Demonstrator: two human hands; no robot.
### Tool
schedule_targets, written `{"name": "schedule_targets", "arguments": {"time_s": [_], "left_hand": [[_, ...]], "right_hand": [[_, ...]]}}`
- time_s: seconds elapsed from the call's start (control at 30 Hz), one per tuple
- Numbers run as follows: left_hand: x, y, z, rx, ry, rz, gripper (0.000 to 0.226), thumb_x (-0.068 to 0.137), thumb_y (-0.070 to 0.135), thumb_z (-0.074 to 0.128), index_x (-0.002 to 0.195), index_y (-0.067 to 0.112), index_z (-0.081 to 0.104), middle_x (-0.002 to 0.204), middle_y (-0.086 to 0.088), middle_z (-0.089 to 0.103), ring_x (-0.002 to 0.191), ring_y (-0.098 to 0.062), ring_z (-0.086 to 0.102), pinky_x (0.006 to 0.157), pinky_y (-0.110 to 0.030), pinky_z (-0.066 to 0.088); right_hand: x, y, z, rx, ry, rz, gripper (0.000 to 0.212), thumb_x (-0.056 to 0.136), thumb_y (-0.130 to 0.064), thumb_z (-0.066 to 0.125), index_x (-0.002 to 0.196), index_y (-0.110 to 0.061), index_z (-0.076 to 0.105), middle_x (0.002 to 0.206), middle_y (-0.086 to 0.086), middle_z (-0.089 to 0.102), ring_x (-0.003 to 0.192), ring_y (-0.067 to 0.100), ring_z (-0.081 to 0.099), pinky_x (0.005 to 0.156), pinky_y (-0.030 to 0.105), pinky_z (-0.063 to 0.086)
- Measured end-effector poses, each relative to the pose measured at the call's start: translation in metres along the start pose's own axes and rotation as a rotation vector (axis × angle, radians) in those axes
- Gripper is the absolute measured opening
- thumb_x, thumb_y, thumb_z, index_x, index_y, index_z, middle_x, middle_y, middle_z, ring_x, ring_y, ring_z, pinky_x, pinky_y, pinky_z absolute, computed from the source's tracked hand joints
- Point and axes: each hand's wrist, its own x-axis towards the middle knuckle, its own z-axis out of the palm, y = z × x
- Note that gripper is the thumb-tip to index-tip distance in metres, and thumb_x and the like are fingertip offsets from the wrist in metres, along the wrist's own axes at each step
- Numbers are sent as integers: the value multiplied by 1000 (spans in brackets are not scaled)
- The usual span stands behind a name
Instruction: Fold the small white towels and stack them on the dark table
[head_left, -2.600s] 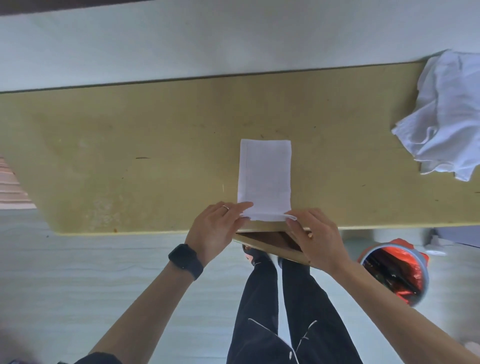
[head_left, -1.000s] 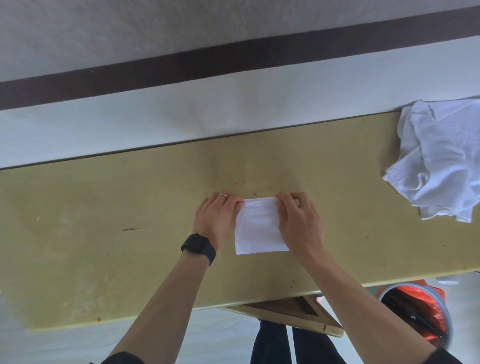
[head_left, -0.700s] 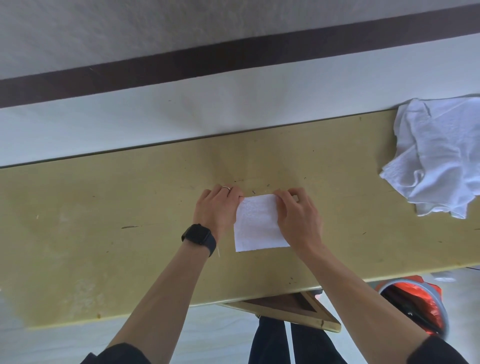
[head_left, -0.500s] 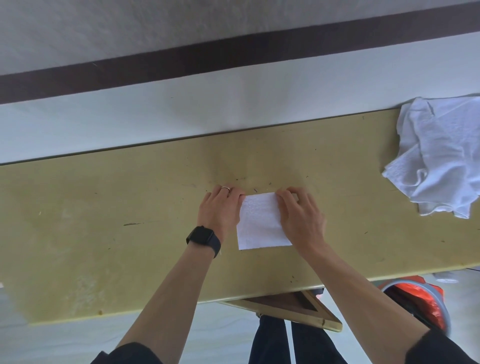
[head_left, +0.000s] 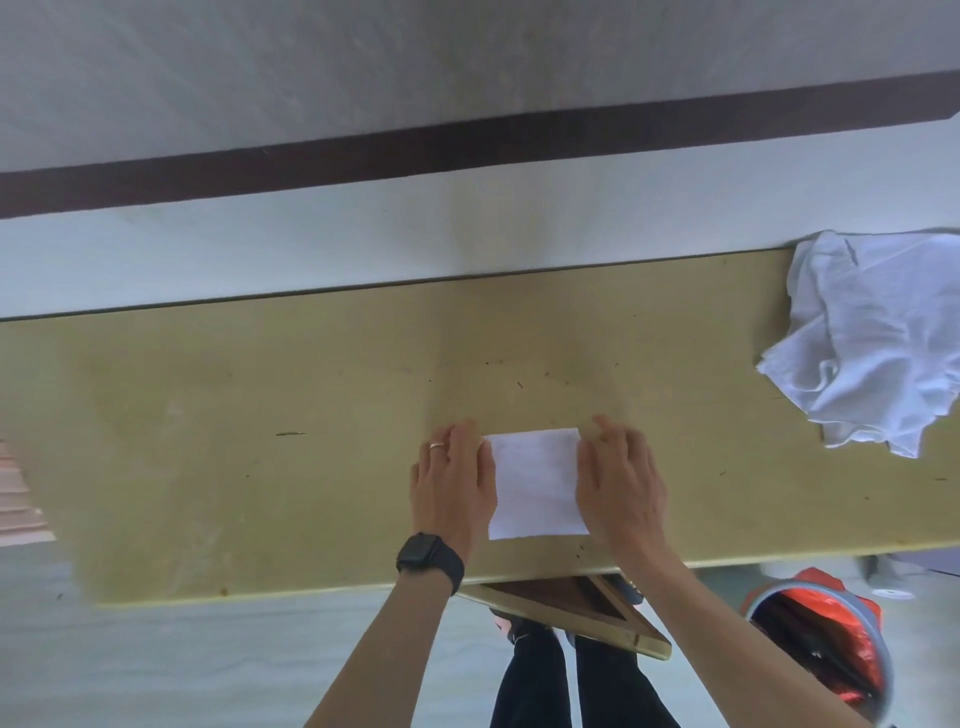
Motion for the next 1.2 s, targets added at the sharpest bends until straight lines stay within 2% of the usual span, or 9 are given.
{"name": "schedule_targets", "arguments": {"time_s": [0.07,0.2,0.43,0.57,0.73,0.8,0.9,1.07,1.2], "left_hand": [[-18,12,-2,-63,-91,-240,42,97,45,48,127,15,48,128,-9,52,115,-31,49,90,-43,45],[-24,34,5,-179,-202,-563,51,93,54,50,126,15,47,131,-9,48,120,-27,42,97,-42,39],[-9,48,6,-96,-294,-682,44,97,49,46,125,15,53,127,-8,51,117,-30,44,89,-44,36],[-11,44,3,-176,-301,-619,38,96,42,49,122,15,54,122,-8,55,114,-30,50,94,-43,44],[-20,27,-9,-599,-242,-602,32,90,27,65,115,17,48,104,-1,61,94,-25,60,86,-39,53],[-23,22,-21,-764,-280,-612,31,89,26,68,117,16,57,107,1,65,97,-22,61,87,-36,53],[-34,22,-56,-890,-297,-488,17,90,24,67,100,11,69,92,-1,67,85,-20,58,77,-32,47],[-67,46,-137,-1007,-176,-257,32,83,46,60,92,16,64,79,6,60,74,-14,53,71,-29,42],[-93,70,-198,-914,78,-174,36,97,47,52,79,16,51,68,8,48,61,-11,42,60,-24,34]], "right_hand": [[-4,-6,-7,20,-75,164,48,96,-47,43,137,-21,43,126,1,50,114,24,50,89,38,45],[-6,-20,-10,43,-181,201,42,91,-46,57,120,-17,51,117,3,54,106,24,49,87,37,43],[9,-35,-11,251,-308,414,20,87,-29,64,98,-21,50,86,-5,58,80,19,56,67,32,45],[9,-27,-14,390,-354,418,14,87,-30,65,94,-25,54,81,-13,58,75,9,55,63,29,43],[-3,-20,-24,515,-339,353,14,90,-33,61,102,-25,63,91,-7,66,82,13,61,62,29,46],[-9,-21,-34,538,-327,281,11,93,-33,59,101,-27,61,93,-7,67,86,16,64,67,31,53],[-24,-32,-63,541,-272,138,11,98,-35,55,102,-26,60,91,-7,67,83,14,63,62,25,46],[-58,-74,-133,512,-109,-111,10,101,-36,47,100,-29,55,81,-5,65,75,12,61,59,25,45],[-92,-113,-186,532,-2,-248,14,102,-37,42,100,-28,51,78,-5,63,72,12,59,62,33,46]]}}
